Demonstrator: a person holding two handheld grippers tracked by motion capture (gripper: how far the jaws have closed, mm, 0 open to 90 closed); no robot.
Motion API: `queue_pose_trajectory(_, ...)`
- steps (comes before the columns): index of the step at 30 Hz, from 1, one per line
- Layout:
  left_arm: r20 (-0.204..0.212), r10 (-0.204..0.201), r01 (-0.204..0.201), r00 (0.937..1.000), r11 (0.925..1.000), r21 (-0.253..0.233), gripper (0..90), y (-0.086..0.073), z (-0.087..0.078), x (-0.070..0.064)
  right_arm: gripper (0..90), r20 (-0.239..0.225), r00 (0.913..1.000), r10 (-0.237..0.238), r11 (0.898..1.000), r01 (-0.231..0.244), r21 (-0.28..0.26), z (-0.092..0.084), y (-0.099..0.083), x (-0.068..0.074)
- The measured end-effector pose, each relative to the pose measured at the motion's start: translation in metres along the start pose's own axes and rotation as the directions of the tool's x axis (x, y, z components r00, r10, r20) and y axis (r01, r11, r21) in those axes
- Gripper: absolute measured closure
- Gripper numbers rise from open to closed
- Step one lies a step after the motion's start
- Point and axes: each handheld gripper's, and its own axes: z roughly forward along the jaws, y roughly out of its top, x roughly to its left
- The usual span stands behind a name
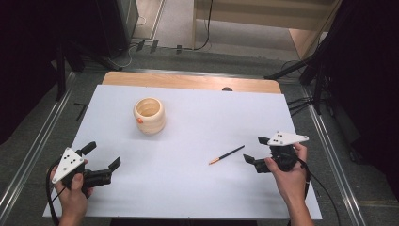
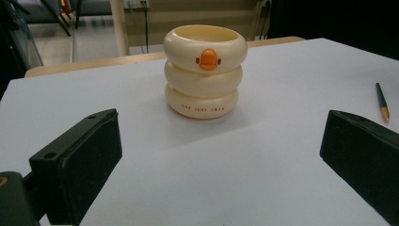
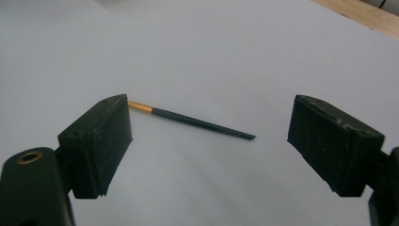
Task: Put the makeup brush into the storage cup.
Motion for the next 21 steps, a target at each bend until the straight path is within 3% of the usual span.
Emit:
queue_pose_trajectory(6,-0.003,-0.004,0.004,1.0,1.0,-0.002,0.0,0.0,0.0,0.001,14.6,-0.012,0.9978,-0.065,0.994,0.065,0.084,0.017,0.015,0.001)
queue_pose_trajectory(11,0.0,-0.001,0.001,1.0,1.0,0.003,0.0,0.0,0.001,0.0,15.2,-0.02,0.9925,-0.121,0.98,0.123,0.155,0.03,0.026,0.002)
queue_pose_trajectory(15,0.001,0.002,-0.002,1.0,1.0,0.004,0.0,0.001,0.001,-0.001,16.2,-0.046,0.9819,-0.184,0.958,0.19,0.216,0.04,0.033,0.006)
queue_pose_trajectory(16,0.003,0.002,-0.002,1.0,1.0,0.004,0.0,0.001,0.002,-0.001,17.7,-0.069,0.9756,-0.209,0.946,0.219,0.239,0.045,0.036,0.007)
queue_pose_trajectory(17,0.003,0.005,-0.005,1.0,1.0,0.006,0.0,0.001,0.002,-0.002,17.7,-0.069,0.9756,-0.209,0.946,0.219,0.239,0.045,0.036,0.007)
queue_pose_trajectory(21,0.006,0.004,-0.004,1.0,1.0,0.006,0.0,0.001,0.003,-0.003,18.9,-0.105,0.9641,-0.244,0.92,0.264,0.289,0.055,0.041,0.011)
